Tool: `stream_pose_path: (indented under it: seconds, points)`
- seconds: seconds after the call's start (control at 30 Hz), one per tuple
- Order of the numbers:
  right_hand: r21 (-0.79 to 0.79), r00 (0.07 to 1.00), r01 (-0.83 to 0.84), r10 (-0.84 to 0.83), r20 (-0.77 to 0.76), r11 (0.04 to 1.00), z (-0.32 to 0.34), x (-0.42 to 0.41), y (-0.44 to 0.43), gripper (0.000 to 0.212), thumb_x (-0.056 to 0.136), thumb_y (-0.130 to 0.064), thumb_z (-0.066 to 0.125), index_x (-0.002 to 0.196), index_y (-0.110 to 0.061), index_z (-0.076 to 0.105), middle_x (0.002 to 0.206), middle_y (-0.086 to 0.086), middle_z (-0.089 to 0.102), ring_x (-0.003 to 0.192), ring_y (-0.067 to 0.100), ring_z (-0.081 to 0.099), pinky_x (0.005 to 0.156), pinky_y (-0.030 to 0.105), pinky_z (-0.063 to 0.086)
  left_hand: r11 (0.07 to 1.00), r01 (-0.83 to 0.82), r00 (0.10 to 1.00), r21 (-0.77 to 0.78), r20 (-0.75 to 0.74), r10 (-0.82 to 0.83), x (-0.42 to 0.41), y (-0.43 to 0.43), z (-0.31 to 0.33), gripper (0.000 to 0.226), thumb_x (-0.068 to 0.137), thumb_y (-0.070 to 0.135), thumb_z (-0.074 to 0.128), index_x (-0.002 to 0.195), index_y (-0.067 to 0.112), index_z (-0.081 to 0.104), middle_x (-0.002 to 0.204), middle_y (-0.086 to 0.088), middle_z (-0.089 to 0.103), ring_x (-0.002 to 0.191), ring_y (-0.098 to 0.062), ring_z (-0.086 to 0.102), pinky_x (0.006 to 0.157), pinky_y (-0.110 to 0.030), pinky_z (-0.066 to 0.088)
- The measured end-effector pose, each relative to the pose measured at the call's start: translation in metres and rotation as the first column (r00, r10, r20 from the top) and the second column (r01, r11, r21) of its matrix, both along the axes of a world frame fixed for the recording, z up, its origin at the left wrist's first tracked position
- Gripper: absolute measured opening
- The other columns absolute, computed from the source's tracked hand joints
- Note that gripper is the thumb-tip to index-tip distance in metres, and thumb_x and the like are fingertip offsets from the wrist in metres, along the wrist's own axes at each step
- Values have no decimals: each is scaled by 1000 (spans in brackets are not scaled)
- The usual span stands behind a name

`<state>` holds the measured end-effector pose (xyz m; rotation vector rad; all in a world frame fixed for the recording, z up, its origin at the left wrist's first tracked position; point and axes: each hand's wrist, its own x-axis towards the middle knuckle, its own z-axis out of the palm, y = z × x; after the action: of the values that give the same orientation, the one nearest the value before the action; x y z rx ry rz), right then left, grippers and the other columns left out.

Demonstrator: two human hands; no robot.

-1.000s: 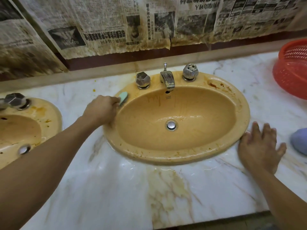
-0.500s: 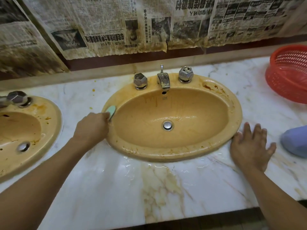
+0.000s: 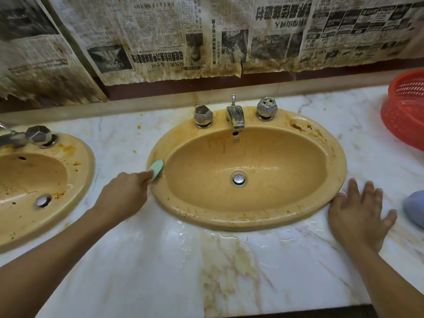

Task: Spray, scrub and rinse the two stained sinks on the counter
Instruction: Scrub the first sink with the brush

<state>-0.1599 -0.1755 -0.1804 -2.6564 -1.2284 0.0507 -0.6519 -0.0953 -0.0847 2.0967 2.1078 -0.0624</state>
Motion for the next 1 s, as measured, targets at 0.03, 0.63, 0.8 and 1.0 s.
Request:
stream_pose_path:
  seconds: [0.03,0.63,0.8,1.0]
  points:
    - [0,1000,4,-4,-1,1000,0,0,1,62,99,-46,17,158,-29,27,169,5,19,156,22,12,121,62,8,1000,-8,1000,2,-7,8,-4,7,-2,42,105,30,42,143,42,57,101,-12,69,87,-36,64,68,-39,52]
    - [17,1000,-3,3,4,1000,0,2,4,60,99,-45,20,156,-28,31,167,6,22,155,23,15,119,63,11,996,-21,998,81,-50,25,8,76,0,42,103,31,45,143,41,57,115,-15,69,101,-39,65,78,-40,52]
    - [27,1000,-9,9,14,1000,-4,4,4,61,99,-46,18,156,-28,32,166,7,23,155,23,15,119,64,11,999,-52,999,13,7,52,6,136,6,39,100,21,48,133,29,68,124,-10,68,110,-35,61,84,-41,55]
    - [44,1000,-11,11,18,999,-3,2,3,60,99,-45,20,155,-27,34,166,7,25,154,24,17,118,64,12,998,41,999,39,-36,-40,4,133,2,39,105,27,42,135,31,66,123,-9,70,112,-34,59,84,-42,54]
